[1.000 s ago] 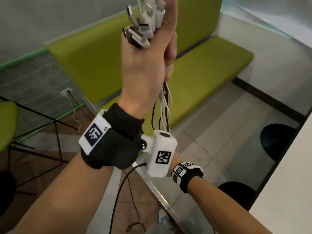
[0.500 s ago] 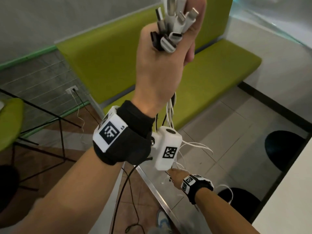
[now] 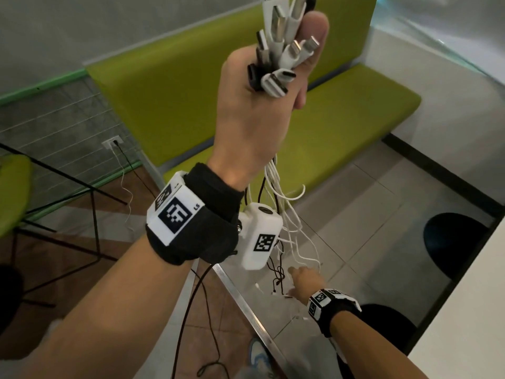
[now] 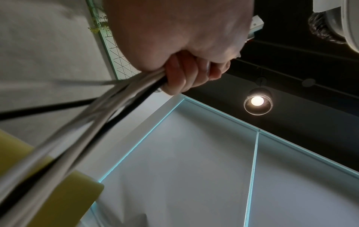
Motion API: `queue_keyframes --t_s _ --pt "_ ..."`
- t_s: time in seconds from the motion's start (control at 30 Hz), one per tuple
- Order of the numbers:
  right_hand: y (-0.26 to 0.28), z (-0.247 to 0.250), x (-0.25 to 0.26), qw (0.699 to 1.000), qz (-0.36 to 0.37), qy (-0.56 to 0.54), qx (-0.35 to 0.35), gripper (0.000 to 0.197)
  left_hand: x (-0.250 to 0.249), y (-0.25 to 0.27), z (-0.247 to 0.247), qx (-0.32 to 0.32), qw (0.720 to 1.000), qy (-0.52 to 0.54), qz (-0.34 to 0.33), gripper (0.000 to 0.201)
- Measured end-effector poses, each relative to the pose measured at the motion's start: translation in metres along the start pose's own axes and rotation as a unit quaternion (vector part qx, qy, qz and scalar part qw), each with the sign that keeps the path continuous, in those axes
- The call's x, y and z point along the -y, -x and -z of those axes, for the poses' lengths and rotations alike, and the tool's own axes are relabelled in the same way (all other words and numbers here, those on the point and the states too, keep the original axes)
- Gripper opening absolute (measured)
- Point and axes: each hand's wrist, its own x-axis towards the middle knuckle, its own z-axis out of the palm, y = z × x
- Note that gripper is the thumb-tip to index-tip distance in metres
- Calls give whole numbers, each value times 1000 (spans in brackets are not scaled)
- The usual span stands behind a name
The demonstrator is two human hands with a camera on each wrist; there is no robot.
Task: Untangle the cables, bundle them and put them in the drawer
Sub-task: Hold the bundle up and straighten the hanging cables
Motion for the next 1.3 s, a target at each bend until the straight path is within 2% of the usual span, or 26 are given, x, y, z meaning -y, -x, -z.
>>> queue_keyframes --t_s 0.13,0.3,0.37,0.47,0.6,0.7,0.77,0.83,0.9,0.97,1.03,1.07,1.1,1.17,1.23,1.3 --pt "1 -9 -6 994 -9 97 39 37 1 2 3 -1 1000 -2 7 40" --pt "11 -8 -9 993 -3 107 54 42 -1 6 2 3 1000 -14 -7 39" --pt "14 -10 -13 993 26 91 66 49 -3 6 1 5 1000 -12 -4 40" --pt "26 -9 -13 996 70 40 48 67 -4 8 0 6 1000 2 1 40" --pt "54 9 6 989 142 -37 -19 66 -7 12 -1 21 999 41 11 39" --pt "75 26 9 972 197 -111 -68 44 -8 15 0 31 996 79 41 44" --pt "91 47 3 969 204 -106 -87 28 -10 16 0 43 991 108 63 44" --pt "107 78 -10 965 188 -109 -147 17 -12 18 0 66 987 129 65 42" --pt "122 111 -20 941 170 -161 -245 10 -15 18 -1 89 981 160 70 37" --pt "127 129 -21 894 199 -259 -307 13 -16 19 -1 103 971 199 82 36" --pt "124 135 -4 880 250 -286 -286 29 -18 21 -4 115 960 240 85 36" --pt "119 133 7 886 266 -274 -263 31 -19 22 -6 119 955 257 85 35" --pt "115 131 19 892 280 -263 -240 24 -21 22 -8 123 951 272 84 35" --pt "104 123 39 920 234 -276 -152 13 -26 22 -11 133 947 280 82 35" --pt "79 99 46 945 159 -275 -78 30 -29 23 -11 148 950 264 72 35" --pt "51 71 46 964 138 -222 -53 45 -32 24 -8 148 958 236 65 35"
